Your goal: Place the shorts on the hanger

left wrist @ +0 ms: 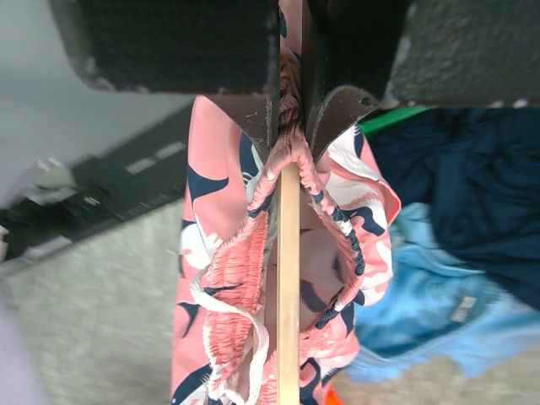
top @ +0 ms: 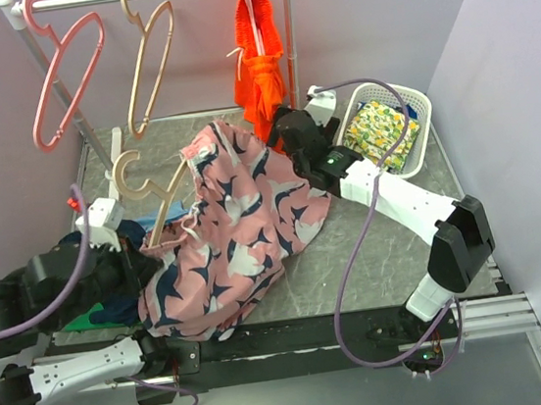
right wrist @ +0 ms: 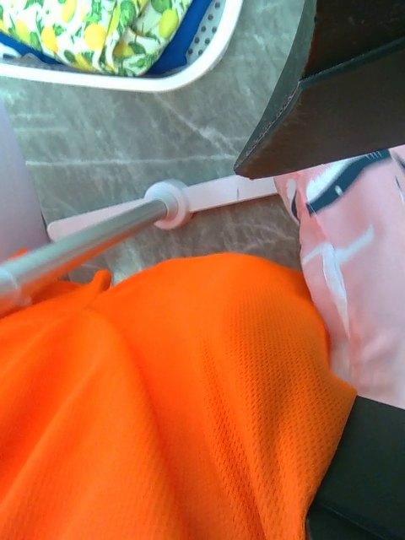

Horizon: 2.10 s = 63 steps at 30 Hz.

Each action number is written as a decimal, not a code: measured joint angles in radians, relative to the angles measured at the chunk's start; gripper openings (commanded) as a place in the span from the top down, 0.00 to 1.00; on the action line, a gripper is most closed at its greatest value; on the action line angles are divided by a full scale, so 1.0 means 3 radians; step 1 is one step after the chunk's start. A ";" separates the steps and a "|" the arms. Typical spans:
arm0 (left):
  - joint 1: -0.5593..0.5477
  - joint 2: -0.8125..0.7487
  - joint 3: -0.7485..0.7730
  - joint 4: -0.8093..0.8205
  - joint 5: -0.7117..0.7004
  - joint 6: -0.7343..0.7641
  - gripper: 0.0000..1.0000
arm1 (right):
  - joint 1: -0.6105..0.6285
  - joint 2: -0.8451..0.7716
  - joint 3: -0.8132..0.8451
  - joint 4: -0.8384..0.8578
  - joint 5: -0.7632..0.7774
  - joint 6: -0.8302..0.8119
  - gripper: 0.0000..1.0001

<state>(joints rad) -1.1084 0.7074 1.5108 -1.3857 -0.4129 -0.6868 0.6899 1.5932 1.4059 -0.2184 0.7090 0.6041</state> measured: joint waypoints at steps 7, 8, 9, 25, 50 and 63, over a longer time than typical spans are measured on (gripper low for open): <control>0.0177 0.0273 0.0098 -0.0048 -0.0348 0.0108 0.99 | -0.0167 -0.0117 -0.0090 0.0000 -0.0076 -0.0036 0.00; 0.0205 0.0304 0.0120 -0.0046 -0.0401 0.0130 0.99 | -0.0178 -0.0123 -0.0092 -0.0001 -0.0079 -0.0037 0.00; 0.0223 0.0332 0.0128 -0.0046 -0.0454 0.0136 0.99 | -0.0186 -0.0130 -0.0094 0.0000 -0.0083 -0.0039 0.00; 0.0404 0.1362 0.0324 0.0296 -0.1053 0.0651 0.99 | -0.0323 -0.0256 -0.0261 0.0009 -0.0156 -0.0061 0.00; 0.1849 0.2291 0.1565 0.1080 0.0168 0.1438 0.99 | -0.0448 -0.0299 -0.0359 0.0146 -0.0610 -0.0165 0.02; 0.1957 0.2965 0.2603 0.1016 0.0257 0.1553 0.99 | -0.0421 -0.0347 -0.0573 0.0285 -0.0830 -0.0172 0.03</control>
<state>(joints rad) -0.5213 1.5970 2.2917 -1.0809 -0.3359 -0.2211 0.5636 1.4891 1.2339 -0.1329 0.4599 0.5526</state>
